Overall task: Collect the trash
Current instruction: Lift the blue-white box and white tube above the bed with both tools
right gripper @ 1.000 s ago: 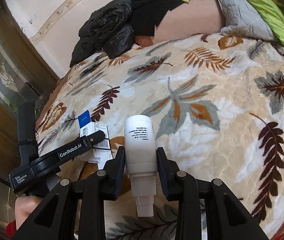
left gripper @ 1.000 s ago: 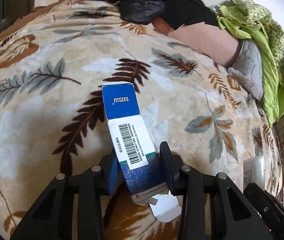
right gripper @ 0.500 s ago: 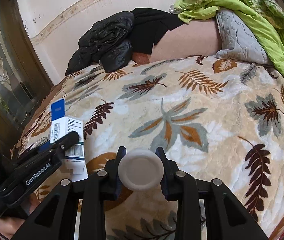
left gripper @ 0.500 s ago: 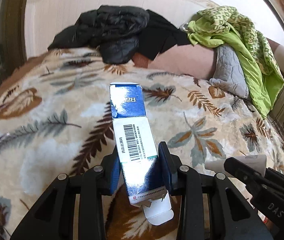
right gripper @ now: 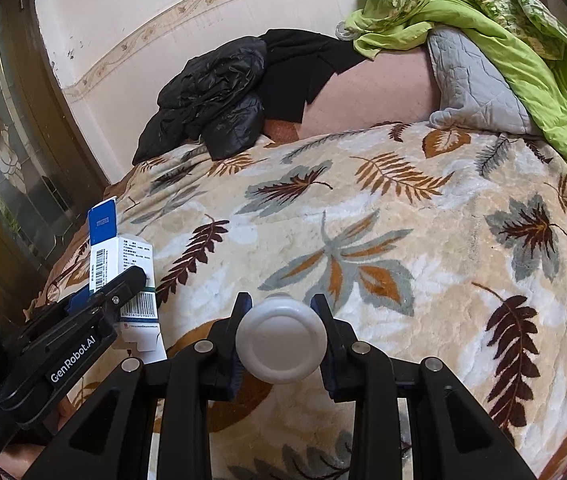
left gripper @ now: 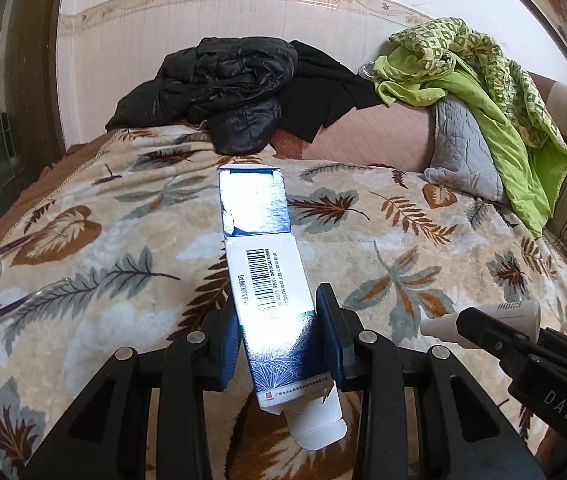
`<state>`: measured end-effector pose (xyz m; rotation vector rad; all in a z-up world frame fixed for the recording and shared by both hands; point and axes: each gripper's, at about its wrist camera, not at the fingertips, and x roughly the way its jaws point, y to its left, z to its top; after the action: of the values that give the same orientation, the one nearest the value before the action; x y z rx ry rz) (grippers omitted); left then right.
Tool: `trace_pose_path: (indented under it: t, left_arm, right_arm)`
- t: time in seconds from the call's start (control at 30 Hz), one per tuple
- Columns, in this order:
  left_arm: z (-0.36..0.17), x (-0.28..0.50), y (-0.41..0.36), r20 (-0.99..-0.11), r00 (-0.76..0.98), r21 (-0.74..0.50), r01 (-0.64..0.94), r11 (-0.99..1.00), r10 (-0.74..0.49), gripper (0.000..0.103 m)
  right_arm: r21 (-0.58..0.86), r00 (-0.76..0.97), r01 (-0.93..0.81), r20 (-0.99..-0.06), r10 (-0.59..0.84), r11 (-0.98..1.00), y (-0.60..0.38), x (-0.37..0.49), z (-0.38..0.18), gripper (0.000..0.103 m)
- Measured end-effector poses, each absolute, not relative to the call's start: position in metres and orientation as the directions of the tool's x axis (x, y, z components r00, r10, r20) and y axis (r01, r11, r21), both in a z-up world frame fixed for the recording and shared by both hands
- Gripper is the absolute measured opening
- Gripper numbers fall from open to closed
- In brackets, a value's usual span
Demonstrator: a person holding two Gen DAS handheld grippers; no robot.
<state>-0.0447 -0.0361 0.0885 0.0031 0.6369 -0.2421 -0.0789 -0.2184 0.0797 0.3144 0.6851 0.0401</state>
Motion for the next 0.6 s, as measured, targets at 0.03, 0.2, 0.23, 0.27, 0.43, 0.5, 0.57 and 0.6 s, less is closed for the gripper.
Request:
trace_pose_path:
  t: [0.03,0.2,0.23,0.27,0.43,0.5,0.57,0.6]
  left_arm:
    - [0.0888,-0.0455,-0.0371,-0.586,0.780,-0.063,0.224,0.973,-0.218,0.034]
    - [0.0902,-0.0472,-0.0399,-0.574,0.795,-0.029,0.218,0.976,-0.195,0.034]
    - [0.0904,-0.0477,-0.0404,-0.571,0.799,-0.022,0.216,0.976,-0.189,0.034]
    - [0.0906,-0.0484,-0.0406,-0.569,0.801,-0.019,0.214,0.977,-0.186,0.034]
    - [0.0912,-0.0493,-0.0407,-0.564,0.806,-0.010,0.212,0.977,-0.180,0.034]
    - [0.0910,-0.0494,-0.0402,-0.565,0.805,-0.012,0.212,0.977,-0.182,0.034]
    - [0.0912,-0.0496,-0.0404,-0.565,0.805,-0.012,0.212,0.977,-0.182,0.034]
    - [0.0911,-0.0496,-0.0405,-0.565,0.805,-0.010,0.212,0.977,-0.181,0.034]
  right_arm:
    - [0.300,0.777,0.066,-0.614,0.140,0.952,-0.2187,-0.0792,0.0803,0.033]
    - [0.300,0.780,0.069,-0.611,0.136,0.951,-0.2183,-0.0803,0.0818,0.033]
    - [0.300,0.781,0.069,-0.610,0.136,0.951,-0.2185,-0.0803,0.0819,0.033]
    - [0.301,0.781,0.068,-0.609,0.137,0.951,-0.2184,-0.0804,0.0825,0.033]
    - [0.303,0.784,0.067,-0.605,0.137,0.951,-0.2171,-0.0808,0.0840,0.033]
    - [0.304,0.785,0.067,-0.604,0.138,0.950,-0.2170,-0.0808,0.0843,0.033]
    - [0.304,0.784,0.067,-0.605,0.138,0.950,-0.2175,-0.0809,0.0840,0.032]
    - [0.304,0.784,0.067,-0.605,0.138,0.950,-0.2175,-0.0809,0.0840,0.033]
